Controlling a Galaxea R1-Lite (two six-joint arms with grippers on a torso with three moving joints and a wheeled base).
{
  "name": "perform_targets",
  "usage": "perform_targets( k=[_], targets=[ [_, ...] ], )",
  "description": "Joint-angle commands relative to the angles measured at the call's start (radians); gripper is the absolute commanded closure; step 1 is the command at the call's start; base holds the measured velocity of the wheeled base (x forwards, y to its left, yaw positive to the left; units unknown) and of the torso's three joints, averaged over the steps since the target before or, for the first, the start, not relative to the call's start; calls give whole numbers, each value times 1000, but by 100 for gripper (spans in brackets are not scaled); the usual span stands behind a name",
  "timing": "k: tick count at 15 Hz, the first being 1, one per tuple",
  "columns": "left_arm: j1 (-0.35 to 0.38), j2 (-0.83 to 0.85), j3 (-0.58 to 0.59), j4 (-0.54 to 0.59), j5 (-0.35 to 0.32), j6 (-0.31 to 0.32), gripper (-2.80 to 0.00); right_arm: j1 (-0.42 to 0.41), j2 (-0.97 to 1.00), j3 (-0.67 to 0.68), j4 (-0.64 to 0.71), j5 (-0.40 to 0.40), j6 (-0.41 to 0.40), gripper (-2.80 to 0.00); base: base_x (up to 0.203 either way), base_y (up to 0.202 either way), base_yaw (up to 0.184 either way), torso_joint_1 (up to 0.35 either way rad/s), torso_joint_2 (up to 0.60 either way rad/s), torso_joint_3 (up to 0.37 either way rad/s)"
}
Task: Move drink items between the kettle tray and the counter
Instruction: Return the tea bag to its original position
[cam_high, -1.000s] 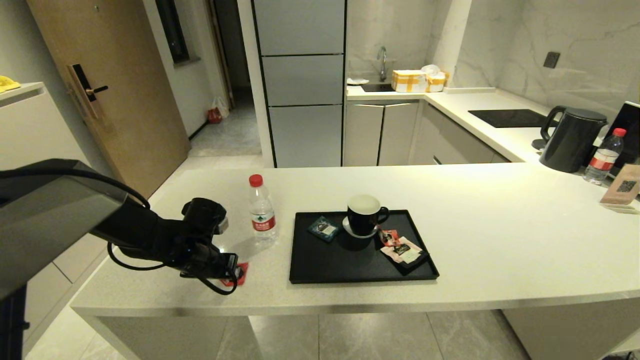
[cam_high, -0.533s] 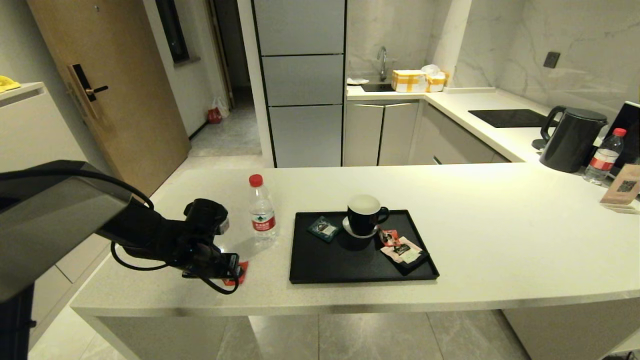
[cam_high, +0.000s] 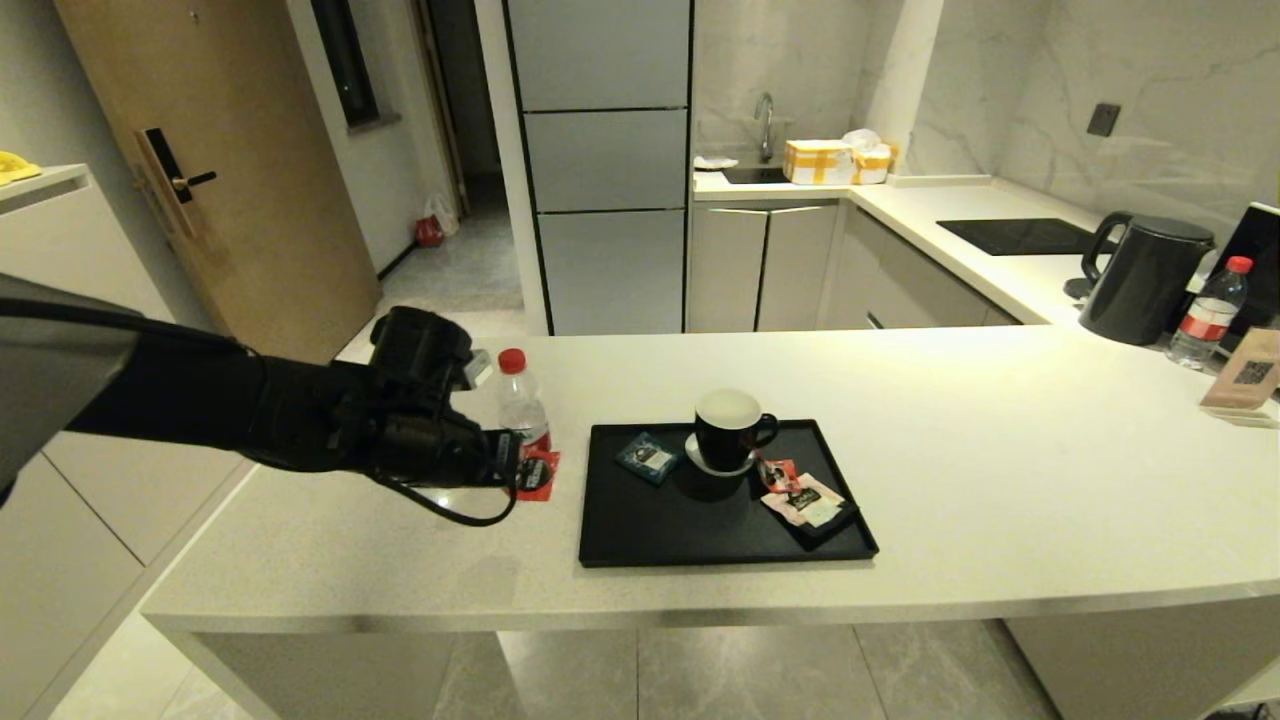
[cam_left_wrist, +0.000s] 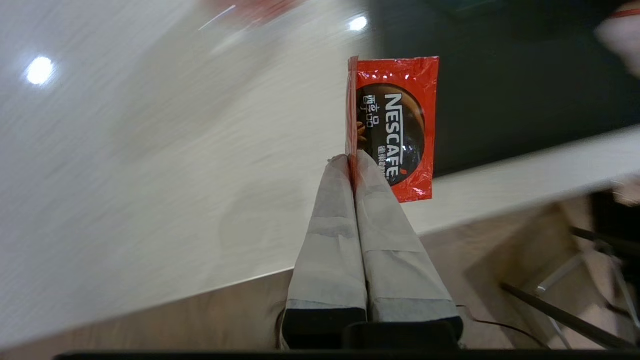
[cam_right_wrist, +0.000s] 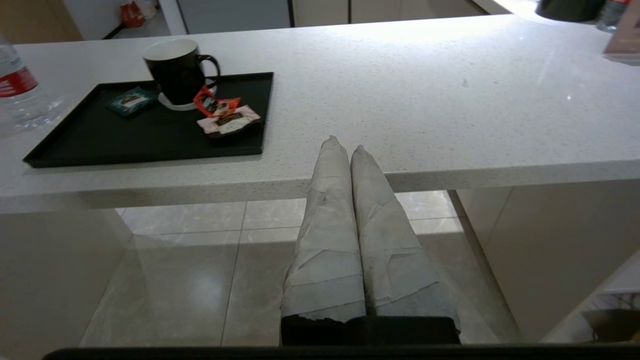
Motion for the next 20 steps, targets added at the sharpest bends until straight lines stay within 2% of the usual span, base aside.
perform_targets(
  k=[1,3,4,5,10,15,18,20],
  targets=[
    [-51,-9,-82,28,-1,-12,0,0,1,2,0,0,0,0,0,0,0,0,0,0],
    [-107,73,-199,61,48,-23,0,0,1,2,0,0,0,0,0,0,0,0,0,0],
    [-150,111,-238,76,96,-27,0,0,1,2,0,0,0,0,0,0,0,0,0,0],
    [-186,129,-244,86,118,-29,0,0,1,2,0,0,0,0,0,0,0,0,0,0],
    [-320,226,-274,127,140,-29,0,0,0,2,0,0,0,0,0,0,0,0,0,0],
    [-350,286,-342,173,170,-29,0,0,1,2,0,0,0,0,0,0,0,0,0,0],
    [-370,394,-461,193,224,-26,0,0,1,2,0,0,0,0,0,0,0,0,0,0],
    [-389,418,-504,203,223,-30,0,0,1,2,0,0,0,0,0,0,0,0,0,0]
  ],
)
